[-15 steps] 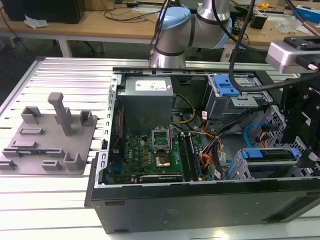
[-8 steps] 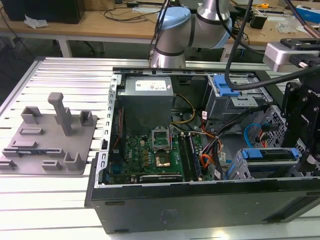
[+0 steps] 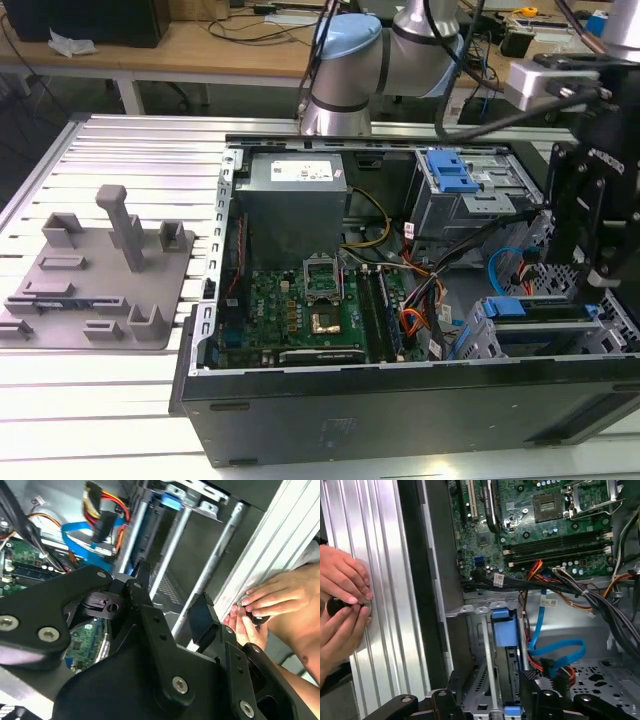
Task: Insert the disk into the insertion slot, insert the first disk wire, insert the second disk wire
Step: 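Insert the first disk wire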
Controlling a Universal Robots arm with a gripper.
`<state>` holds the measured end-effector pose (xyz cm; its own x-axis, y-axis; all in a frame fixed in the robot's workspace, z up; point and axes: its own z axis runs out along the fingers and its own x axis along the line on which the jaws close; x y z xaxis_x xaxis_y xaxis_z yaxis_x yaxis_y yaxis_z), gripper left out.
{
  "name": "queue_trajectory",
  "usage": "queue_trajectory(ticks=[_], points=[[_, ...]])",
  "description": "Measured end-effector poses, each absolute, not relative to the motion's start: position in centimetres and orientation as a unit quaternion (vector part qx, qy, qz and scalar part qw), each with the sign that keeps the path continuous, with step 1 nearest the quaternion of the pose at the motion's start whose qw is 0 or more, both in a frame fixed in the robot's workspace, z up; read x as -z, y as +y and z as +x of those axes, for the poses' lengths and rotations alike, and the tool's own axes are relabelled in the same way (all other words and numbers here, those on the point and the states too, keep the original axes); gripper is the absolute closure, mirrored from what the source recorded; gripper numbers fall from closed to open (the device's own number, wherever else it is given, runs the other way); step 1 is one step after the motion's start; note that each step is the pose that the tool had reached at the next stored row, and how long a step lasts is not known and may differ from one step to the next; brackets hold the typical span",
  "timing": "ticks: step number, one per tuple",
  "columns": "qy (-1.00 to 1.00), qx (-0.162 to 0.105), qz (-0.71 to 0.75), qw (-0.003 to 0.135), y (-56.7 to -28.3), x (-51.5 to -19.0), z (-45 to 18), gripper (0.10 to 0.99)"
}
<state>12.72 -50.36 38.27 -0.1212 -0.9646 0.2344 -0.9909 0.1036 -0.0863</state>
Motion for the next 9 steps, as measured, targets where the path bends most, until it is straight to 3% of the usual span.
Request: queue_trajectory(ticks=[6, 9], points=[[-0.730, -0.136, 0.665, 0.080, -48.9, -38.2, 12.7, 0.510], [-0.726, -0.138, 0.668, 0.081, -48.0, -38.2, 12.7, 0.522]])
